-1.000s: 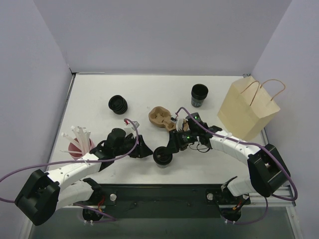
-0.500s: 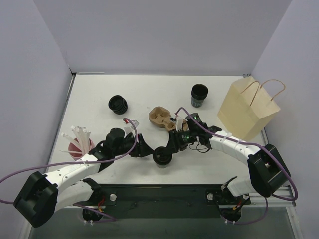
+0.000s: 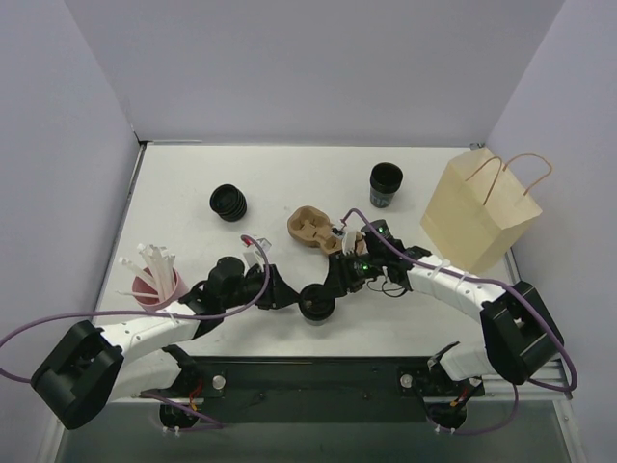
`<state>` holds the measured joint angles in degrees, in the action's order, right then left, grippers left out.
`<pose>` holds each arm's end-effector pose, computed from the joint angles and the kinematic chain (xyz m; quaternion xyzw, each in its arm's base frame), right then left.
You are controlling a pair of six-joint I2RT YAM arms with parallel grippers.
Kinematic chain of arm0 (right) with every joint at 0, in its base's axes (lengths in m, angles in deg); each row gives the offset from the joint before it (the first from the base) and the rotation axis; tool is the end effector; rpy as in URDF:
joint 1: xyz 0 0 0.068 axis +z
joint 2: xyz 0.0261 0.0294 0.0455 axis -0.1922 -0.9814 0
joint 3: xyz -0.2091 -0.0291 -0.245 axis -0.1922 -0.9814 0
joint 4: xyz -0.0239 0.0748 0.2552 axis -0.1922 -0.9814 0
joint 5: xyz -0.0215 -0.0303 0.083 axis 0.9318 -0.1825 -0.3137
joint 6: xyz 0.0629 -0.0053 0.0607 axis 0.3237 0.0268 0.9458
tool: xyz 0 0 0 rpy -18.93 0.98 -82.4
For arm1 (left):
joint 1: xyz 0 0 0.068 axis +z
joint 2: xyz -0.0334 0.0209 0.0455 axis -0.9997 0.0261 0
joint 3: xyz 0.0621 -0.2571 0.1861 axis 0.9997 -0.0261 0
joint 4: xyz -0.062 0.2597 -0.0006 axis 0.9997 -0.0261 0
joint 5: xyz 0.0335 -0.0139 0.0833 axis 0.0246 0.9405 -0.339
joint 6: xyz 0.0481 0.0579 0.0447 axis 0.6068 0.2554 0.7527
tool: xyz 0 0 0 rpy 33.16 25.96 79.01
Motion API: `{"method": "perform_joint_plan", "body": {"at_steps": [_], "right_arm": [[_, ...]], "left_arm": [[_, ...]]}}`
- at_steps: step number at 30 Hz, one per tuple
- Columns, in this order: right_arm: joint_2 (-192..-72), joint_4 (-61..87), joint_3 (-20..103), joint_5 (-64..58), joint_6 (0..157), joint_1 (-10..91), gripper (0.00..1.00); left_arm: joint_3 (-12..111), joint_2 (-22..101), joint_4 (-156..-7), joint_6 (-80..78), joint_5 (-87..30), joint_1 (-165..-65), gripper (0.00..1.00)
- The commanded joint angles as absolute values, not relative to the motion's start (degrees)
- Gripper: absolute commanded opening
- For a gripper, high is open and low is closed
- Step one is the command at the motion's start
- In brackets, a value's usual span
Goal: Pack the takeout coffee
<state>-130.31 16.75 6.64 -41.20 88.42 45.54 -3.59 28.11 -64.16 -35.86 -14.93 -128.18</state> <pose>0.2155 0.2160 0.2406 -0.3064 0.7780 0.4969 0.2322 0.1610 -0.1711 0.1987 0.0513 0.8357 -0.4747 0.2714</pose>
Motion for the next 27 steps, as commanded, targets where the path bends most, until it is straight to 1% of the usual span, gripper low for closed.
{"method": "perform_joint_plan", "body": {"at_steps": [1, 8, 12, 20, 23, 27], "right_arm": [[-130.6, 19.6, 2.2, -36.8, 87.9, 46.1, 0.27], [-129.6, 27.0, -5.1, -35.1, 90.5, 45.4, 0.25], [-129.3, 33.1, -9.6, -34.4, 93.1, 44.8, 0.25], [-129.0, 37.1, -13.0, -32.7, 96.0, 46.3, 0.24], [-128.3, 37.8, -14.6, -32.1, 96.1, 46.2, 0.24], [-128.3, 37.5, -13.8, -33.6, 94.2, 46.2, 0.24]], "left_arm": [[-5.3, 30.0, -67.2, -35.6, -20.3, -133.0, 0.47], [-11.8, 29.1, -67.8, -38.9, -26.7, -136.0, 0.44], [-14.7, 29.4, -68.4, -40.3, -30.0, -136.8, 0.44], [-17.3, 35.0, -60.8, -43.4, -31.5, -138.7, 0.43], [-20.2, 38.1, -54.4, -46.0, -31.7, -140.3, 0.44], [-19.8, 40.9, -49.4, -48.1, -30.0, -142.7, 0.43]]}}
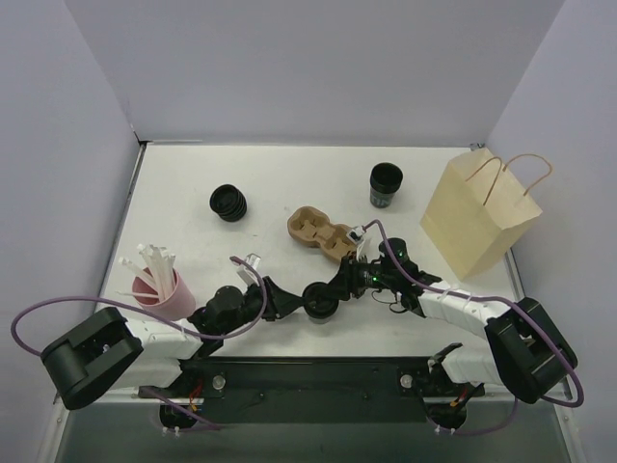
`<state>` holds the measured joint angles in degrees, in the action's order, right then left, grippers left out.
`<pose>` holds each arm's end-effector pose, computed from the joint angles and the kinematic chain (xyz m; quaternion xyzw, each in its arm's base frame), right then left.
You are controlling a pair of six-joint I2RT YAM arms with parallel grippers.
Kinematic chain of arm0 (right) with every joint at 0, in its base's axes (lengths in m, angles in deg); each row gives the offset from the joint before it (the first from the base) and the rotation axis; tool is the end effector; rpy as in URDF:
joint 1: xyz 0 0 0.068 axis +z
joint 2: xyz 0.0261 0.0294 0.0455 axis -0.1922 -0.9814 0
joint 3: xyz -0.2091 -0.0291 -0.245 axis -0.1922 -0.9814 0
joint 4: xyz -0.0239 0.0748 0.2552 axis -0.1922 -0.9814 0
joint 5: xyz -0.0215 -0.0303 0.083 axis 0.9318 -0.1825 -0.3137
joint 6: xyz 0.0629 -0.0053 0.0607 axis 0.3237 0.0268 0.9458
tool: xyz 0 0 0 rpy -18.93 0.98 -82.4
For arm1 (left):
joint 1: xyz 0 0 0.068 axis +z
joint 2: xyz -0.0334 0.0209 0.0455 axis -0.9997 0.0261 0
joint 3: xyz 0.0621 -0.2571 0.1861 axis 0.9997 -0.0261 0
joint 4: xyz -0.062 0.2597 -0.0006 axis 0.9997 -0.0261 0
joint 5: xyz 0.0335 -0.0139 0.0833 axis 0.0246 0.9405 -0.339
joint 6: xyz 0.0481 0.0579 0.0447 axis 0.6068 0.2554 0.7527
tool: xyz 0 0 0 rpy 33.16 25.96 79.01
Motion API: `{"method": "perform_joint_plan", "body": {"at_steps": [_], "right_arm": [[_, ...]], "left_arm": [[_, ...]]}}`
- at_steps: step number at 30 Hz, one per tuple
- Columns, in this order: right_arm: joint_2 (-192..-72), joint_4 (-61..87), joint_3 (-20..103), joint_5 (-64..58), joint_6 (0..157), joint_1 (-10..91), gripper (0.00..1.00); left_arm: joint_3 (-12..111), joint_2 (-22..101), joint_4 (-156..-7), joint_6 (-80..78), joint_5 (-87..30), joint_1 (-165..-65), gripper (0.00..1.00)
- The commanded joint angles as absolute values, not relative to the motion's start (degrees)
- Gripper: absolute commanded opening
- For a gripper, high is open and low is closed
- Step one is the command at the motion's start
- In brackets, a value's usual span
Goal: Pack the takeout coffee
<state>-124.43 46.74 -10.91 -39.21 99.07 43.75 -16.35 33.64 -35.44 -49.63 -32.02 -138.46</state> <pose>0.1904 0.1866 0.2241 -0.2604 0.7322 0.5374 0.3275 0.1378 -0.1740 0.1721 -0.0461 0.7930 -0.5169 0.3191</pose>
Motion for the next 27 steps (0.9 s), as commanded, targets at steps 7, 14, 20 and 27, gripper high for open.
{"method": "perform_joint_plan", "body": {"at_steps": [7, 14, 20, 27], "right_arm": [[-129.0, 26.5, -6.0, -37.4, 85.6, 45.8, 0.24], [-133.3, 27.1, -3.0, -42.1, 83.8, 45.9, 0.24], [-135.5, 29.7, -2.3, -44.4, 82.5, 46.1, 0.24], [-137.1, 30.3, -0.7, -46.2, 81.0, 46.5, 0.24]], "left_arm": [[-10.8, 26.0, -69.2, -45.0, -33.0, -142.7, 0.51], [-2.8, 15.6, -87.3, -38.3, -33.0, -136.2, 0.62], [1.9, 13.9, -90.4, -32.7, -27.5, -129.8, 0.63], [5.3, 16.7, -88.7, -27.8, -22.2, -128.0, 0.63]]}}
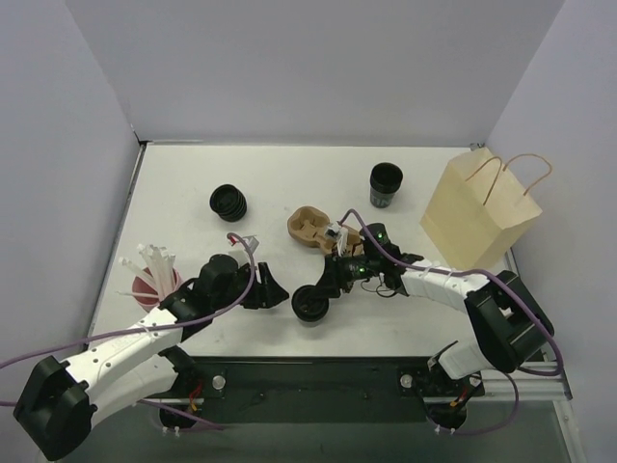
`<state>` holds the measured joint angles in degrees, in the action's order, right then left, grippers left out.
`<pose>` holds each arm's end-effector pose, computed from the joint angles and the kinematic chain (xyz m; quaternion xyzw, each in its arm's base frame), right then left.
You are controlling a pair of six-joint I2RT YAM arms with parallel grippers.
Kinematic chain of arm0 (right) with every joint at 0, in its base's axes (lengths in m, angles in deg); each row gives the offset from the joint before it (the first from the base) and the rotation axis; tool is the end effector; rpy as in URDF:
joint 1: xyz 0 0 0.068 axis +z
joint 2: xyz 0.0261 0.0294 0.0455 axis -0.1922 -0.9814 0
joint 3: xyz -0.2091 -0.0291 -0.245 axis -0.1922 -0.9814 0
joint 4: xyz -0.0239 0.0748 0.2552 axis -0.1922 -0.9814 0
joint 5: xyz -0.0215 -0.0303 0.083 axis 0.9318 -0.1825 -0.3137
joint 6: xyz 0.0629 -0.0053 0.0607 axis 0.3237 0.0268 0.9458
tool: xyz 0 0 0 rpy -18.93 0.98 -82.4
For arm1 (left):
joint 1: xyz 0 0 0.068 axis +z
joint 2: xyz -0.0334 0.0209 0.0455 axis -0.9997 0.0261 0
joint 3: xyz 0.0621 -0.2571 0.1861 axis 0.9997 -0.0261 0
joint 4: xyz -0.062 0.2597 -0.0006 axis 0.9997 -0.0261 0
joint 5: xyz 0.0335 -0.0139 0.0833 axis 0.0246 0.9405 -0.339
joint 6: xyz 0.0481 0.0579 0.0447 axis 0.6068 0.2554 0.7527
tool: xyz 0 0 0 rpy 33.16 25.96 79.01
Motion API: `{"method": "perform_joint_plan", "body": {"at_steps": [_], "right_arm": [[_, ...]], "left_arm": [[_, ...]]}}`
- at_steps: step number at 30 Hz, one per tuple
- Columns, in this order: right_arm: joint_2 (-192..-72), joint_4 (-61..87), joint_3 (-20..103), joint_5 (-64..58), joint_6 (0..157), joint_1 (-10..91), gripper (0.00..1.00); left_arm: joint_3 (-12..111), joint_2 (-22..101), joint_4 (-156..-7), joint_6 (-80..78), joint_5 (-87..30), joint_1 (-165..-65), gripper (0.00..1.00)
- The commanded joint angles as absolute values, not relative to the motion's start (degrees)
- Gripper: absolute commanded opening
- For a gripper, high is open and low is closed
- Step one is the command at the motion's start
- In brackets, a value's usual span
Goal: Pack the takeout coffee
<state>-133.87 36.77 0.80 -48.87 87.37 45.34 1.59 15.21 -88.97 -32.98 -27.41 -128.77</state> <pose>0.2149 0.2224 0.2308 -0.3647 0.6996 0.5486 0.2768 0.1445 -0.1390 0.2181 0.0138 0.8741 -0.3747 0.3087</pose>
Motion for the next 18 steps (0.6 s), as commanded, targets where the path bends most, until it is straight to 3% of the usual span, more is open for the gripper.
{"method": "perform_joint_plan", "body": {"at_steps": [1, 18], "right_arm": [[-137.3, 30.4, -0.5, -46.6, 80.9, 46.6, 0.24], [-137.7, 30.6, -0.6, -46.2, 79.7, 46.6, 0.22]], "left_arm": [[5.6, 17.5, -88.4, -27.4, -20.6, -127.9, 0.62], [4.6, 24.0, -81.1, -26.0, -18.0, -127.2, 0.59]]}}
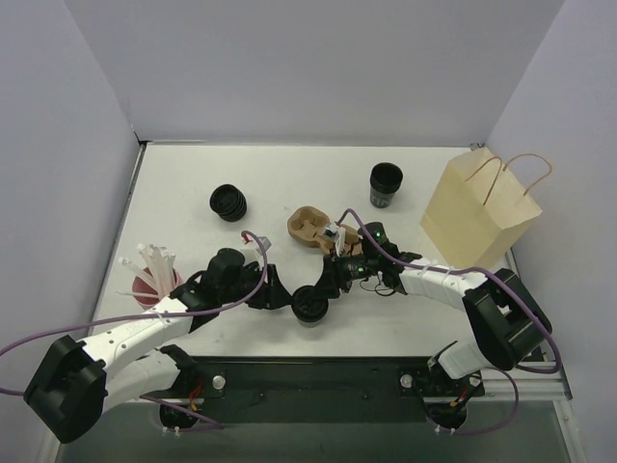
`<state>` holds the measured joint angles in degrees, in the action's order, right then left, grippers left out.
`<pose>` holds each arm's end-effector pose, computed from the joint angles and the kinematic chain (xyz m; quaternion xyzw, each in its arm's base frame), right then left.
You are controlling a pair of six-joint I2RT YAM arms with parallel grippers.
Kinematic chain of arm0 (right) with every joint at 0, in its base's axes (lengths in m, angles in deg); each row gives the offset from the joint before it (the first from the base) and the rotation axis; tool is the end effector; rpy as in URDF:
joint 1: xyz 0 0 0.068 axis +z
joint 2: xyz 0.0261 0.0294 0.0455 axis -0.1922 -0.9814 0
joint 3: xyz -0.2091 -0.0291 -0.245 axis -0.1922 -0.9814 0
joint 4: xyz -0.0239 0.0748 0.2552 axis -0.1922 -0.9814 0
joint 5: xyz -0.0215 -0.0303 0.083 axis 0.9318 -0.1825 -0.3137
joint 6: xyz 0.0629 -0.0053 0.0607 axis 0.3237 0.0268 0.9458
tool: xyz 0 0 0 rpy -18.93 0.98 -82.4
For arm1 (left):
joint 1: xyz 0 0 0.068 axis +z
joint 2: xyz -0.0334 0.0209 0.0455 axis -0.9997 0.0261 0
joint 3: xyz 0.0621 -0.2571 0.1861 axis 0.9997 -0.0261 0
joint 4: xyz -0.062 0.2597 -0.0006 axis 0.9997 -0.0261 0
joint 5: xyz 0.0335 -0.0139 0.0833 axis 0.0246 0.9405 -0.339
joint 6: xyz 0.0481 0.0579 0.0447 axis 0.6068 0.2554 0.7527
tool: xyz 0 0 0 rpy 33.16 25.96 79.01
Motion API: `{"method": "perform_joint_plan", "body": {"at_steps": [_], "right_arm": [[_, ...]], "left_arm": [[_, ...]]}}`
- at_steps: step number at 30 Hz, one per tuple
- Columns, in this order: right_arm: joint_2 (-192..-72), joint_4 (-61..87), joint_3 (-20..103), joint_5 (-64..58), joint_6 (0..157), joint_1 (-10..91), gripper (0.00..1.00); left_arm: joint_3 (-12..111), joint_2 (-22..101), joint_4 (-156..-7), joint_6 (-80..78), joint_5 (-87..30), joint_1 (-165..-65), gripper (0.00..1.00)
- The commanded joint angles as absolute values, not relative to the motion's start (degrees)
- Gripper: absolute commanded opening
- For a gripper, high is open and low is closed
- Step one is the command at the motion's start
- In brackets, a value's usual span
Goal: Pack the takeout coffee
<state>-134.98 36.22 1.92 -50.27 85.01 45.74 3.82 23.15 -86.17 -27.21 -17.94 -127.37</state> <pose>0.2162 0.2272 0.2311 -0.3849 0.6874 0.5506 0.2760 0.1570 -0.1588 0.2139 0.0829 0.8755 -0.3958 0.2645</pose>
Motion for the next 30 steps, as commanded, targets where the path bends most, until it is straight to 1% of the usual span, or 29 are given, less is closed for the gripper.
{"method": "perform_joint_plan", "body": {"at_steps": [1, 7, 10, 15, 17, 18, 20, 25, 27, 30], "right_arm": [[-137.7, 31.1, -0.6, -46.2, 79.9, 46.7, 0.22], [-138.1, 33.9, -2.4, -43.9, 82.5, 46.7, 0.21], [-137.7, 40.7, -6.7, -42.1, 87.3, 46.7, 0.21], [-138.1, 54.3, -14.7, -38.7, 94.0, 46.9, 0.2], [-139.0, 56.2, -16.4, -37.9, 95.0, 47.2, 0.19], [-139.5, 58.0, -16.9, -37.6, 95.5, 47.5, 0.19], [-139.9, 59.3, -18.5, -36.5, 95.9, 47.8, 0.19], [-139.6, 61.7, -20.6, -35.0, 96.8, 47.9, 0.19], [-138.4, 60.4, -21.2, -33.9, 96.6, 47.9, 0.19], [-136.4, 57.8, -21.3, -32.7, 96.2, 48.0, 0.19]], "left_arm": [[4.8, 24.1, -81.1, -25.9, -18.1, -127.2, 0.59], [4.5, 26.2, -83.7, -26.1, -22.9, -127.2, 0.54], [1.8, 25.7, -87.6, -26.8, -24.6, -127.2, 0.54], [-4.5, 23.6, -84.7, -29.8, -25.8, -127.3, 0.54], [-6.0, 23.8, -84.7, -30.4, -26.1, -127.3, 0.53], [-7.8, 24.0, -82.3, -31.0, -25.9, -127.6, 0.53], [-9.3, 24.2, -79.8, -32.6, -27.5, -128.7, 0.52], [-8.2, 27.9, -80.9, -35.1, -31.1, -134.1, 0.5], [-8.2, 27.8, -80.7, -36.1, -33.8, -136.1, 0.5], [-6.7, 26.6, -83.4, -36.2, -35.0, -136.6, 0.51]]}}
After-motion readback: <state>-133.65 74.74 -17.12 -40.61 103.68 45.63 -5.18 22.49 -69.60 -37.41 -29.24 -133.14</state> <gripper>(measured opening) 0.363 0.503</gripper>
